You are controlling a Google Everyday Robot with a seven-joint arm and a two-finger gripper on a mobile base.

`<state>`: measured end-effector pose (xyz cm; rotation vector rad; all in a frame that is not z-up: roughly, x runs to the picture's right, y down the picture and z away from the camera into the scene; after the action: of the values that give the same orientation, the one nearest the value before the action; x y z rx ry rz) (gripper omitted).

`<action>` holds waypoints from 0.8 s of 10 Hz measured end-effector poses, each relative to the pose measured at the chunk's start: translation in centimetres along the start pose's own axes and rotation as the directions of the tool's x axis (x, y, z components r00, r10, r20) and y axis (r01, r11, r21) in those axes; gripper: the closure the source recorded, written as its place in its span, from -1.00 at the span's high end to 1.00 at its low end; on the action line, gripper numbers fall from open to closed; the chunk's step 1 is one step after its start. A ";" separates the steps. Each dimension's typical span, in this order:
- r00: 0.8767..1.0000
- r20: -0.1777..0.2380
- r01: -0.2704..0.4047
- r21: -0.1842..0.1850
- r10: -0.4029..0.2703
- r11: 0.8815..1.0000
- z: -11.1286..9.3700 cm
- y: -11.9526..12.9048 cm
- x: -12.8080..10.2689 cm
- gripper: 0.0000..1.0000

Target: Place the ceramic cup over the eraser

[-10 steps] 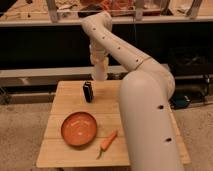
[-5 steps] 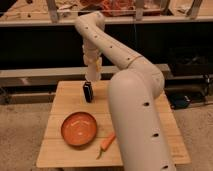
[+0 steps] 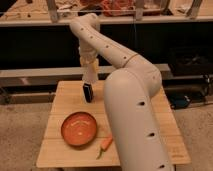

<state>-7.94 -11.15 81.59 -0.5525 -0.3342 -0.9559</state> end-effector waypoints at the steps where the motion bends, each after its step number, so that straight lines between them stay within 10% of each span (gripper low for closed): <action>1: 1.000 0.005 0.005 0.000 -0.005 1.000 0.1 -0.1 -0.2 -1.00; 8: 0.999 0.020 0.033 -0.014 -0.033 0.999 0.7 -0.6 -1.4 -1.00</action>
<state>-9.21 -10.06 81.62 -0.5708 -0.3554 -0.9859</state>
